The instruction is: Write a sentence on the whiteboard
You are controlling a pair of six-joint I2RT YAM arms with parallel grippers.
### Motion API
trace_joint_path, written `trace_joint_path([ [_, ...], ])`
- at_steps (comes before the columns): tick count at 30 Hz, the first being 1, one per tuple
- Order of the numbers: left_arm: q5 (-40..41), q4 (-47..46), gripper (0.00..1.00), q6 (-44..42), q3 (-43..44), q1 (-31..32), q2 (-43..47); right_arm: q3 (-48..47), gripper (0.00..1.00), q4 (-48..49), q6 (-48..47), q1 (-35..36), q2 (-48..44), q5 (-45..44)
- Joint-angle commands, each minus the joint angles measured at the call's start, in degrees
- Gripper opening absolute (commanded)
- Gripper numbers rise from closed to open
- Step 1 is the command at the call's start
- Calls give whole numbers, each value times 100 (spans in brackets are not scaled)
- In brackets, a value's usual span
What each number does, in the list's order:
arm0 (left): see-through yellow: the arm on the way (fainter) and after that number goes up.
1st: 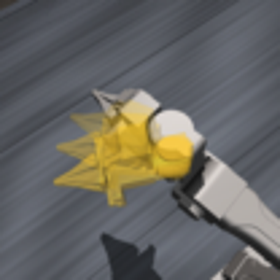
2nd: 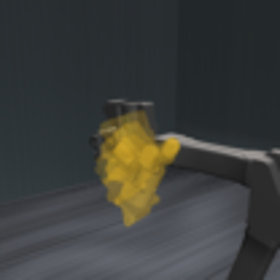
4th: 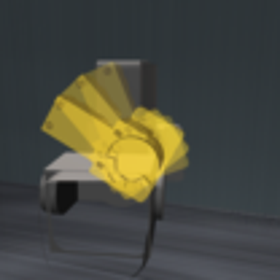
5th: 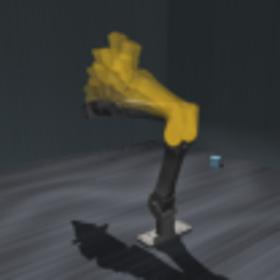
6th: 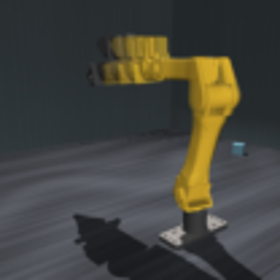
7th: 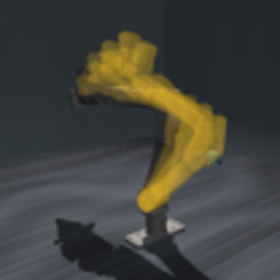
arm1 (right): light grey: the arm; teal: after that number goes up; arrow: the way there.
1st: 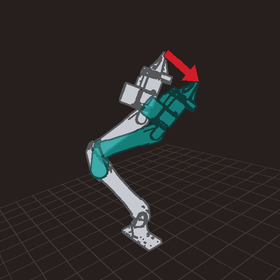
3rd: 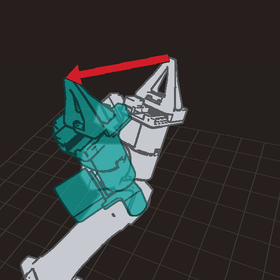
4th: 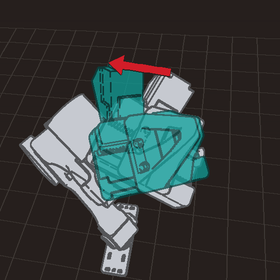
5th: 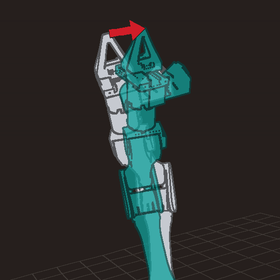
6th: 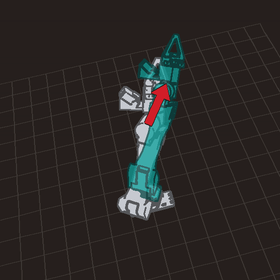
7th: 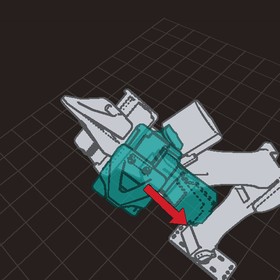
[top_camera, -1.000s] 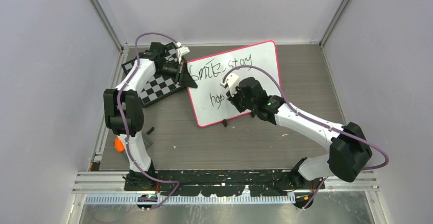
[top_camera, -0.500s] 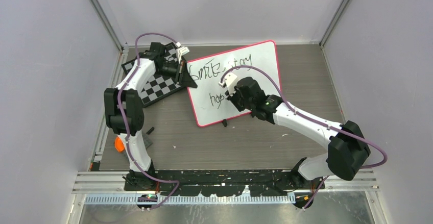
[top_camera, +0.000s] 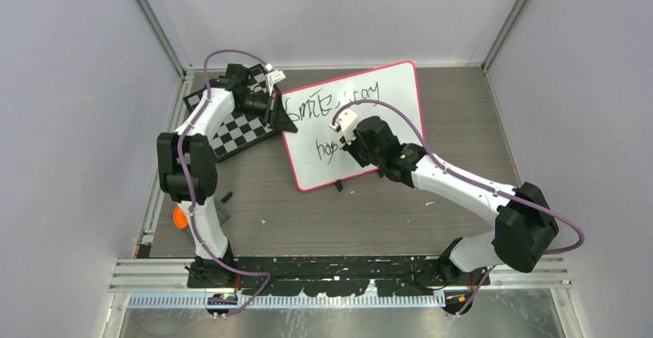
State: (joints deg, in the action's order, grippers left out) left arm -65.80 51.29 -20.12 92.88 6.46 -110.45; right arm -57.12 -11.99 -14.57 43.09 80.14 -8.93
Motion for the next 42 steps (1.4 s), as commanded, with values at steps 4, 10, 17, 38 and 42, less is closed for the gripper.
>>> trace_joint_path([
  [4,383,101,0,34,163,5,-44,-77,0,722,-139,-48,17,-41],
  [10,384,69,0,56,147,5,-46,-47,0,820,-149,-47,10,117],
  [17,387,48,0,85,178,7,-68,-1,0,892,-119,-54,-27,272],
  [38,379,82,0,51,205,3,-103,192,0,433,-165,-52,-80,444],
  [42,366,92,0,30,188,5,-96,227,0,339,-152,-50,-95,577],
])
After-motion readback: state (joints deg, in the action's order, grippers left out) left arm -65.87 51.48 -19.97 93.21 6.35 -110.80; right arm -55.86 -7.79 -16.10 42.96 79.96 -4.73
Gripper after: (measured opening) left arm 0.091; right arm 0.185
